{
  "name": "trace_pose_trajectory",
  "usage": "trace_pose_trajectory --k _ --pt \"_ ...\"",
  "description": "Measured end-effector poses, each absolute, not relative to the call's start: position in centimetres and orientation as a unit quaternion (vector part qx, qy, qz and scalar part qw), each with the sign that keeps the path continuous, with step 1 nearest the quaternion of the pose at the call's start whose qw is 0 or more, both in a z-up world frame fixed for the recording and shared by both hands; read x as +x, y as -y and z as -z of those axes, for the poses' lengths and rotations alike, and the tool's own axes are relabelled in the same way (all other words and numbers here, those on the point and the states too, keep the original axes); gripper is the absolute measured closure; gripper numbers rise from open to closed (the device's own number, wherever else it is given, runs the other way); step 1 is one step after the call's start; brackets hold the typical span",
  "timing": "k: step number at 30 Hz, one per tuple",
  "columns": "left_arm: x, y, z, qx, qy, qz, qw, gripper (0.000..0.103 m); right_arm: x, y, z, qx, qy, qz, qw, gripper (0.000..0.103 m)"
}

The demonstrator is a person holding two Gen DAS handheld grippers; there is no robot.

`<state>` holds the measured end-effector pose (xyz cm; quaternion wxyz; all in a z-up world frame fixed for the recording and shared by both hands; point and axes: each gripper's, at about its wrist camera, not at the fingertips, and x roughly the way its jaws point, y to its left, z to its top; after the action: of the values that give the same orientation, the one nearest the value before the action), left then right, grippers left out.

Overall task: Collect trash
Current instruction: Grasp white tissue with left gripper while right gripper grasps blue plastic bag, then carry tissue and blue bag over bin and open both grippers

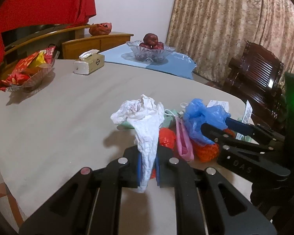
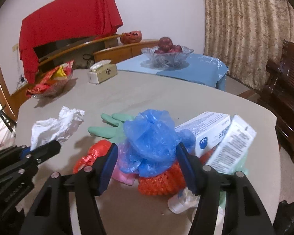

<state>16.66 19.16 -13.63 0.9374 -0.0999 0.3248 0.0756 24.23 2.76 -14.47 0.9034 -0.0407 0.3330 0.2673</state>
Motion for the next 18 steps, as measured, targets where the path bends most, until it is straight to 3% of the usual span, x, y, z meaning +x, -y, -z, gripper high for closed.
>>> trace_pose_trajectory --k 2,7,8,18 --pt "16.8 -19.3 13.8 -0.101 -0.326 -0.076 0.937 0.094 24.5 -3.0 14.9 -0.041 -0.338 -0.269 0.901 0.049" --pt "16.9 -19.4 13.9 -0.099 -0.324 -0.076 0.938 0.093 24.6 -3.2 14.9 -0.045 -0.337 -0.293 0.893 0.092" --pt "17.0 -19.4 13.9 -0.100 -0.324 -0.075 0.938 0.094 24.6 -3.3 14.8 -0.048 -0.336 -0.295 0.893 0.096" --pt "16.4 -18.6 12.7 -0.095 -0.313 -0.068 0.942 0.093 22.7 -1.9 11.7 -0.021 -0.304 -0.317 0.898 0.100"
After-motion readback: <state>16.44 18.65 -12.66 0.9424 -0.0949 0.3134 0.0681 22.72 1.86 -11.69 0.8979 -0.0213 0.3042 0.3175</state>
